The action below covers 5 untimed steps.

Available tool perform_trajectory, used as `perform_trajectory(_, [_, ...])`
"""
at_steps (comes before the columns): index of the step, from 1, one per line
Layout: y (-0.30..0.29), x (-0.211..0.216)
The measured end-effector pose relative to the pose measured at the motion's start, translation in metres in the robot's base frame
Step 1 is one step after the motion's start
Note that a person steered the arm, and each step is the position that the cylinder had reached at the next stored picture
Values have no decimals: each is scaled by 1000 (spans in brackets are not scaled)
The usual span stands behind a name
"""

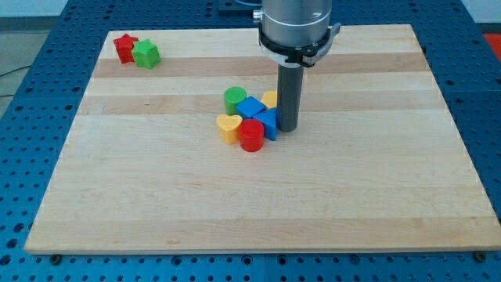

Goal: Move the green star into the group of blocks

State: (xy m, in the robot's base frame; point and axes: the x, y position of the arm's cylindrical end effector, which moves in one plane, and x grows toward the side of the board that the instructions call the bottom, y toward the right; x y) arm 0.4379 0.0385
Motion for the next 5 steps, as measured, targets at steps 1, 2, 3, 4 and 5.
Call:
perform_trajectory(1, [11, 26])
perform_trajectory(2, [13, 56])
perform_trajectory(3, [10, 64])
perform_trajectory(4, [-15, 73])
perform_trajectory(5, [-65, 93])
